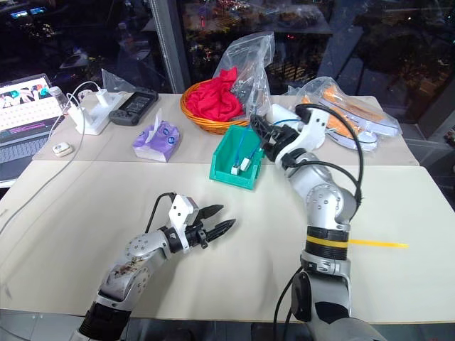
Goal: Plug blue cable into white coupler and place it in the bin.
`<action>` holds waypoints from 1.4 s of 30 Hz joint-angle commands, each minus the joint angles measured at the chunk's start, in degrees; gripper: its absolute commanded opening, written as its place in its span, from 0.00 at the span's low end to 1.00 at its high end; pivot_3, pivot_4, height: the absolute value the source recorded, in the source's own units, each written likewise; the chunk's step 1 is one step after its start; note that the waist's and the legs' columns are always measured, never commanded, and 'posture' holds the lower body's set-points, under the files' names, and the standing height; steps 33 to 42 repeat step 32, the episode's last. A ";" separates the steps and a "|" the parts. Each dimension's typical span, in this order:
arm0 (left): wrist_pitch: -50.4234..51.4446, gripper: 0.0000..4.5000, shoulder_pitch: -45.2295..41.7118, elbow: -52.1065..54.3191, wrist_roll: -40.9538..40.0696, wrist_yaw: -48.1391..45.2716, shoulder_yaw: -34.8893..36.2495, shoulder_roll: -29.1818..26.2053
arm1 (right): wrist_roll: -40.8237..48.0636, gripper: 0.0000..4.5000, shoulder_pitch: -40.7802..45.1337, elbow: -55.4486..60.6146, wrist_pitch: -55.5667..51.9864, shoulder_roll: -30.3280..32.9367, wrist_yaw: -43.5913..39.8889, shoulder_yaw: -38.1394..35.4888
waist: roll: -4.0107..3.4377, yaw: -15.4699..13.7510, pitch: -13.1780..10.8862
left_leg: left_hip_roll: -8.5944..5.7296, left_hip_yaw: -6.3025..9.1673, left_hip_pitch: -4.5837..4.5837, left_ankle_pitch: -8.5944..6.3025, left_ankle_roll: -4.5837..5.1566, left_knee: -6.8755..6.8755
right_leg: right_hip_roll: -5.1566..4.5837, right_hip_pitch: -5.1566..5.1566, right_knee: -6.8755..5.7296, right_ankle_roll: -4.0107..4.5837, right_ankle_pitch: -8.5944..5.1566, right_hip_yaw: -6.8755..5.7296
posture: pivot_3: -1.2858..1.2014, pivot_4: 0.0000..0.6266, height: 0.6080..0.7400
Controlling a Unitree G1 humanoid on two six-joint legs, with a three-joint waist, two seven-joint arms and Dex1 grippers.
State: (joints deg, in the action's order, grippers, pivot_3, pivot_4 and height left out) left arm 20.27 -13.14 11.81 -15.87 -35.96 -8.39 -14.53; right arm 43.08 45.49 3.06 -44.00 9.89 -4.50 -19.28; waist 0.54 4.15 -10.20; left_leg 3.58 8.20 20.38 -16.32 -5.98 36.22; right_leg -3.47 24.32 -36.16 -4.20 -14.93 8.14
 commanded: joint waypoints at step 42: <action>3.14 0.65 9.04 12.03 3.64 32.31 23.43 6.54 | -37.10 0.99 -33.52 16.65 14.94 1.62 7.73 17.48 | 0.07 -0.14 0.00 | -0.06 -0.01 0.04 -0.01 0.02 0.54 | -0.03 -0.17 -0.13 -0.11 0.29 0.01 | 0.52 0.24 0.86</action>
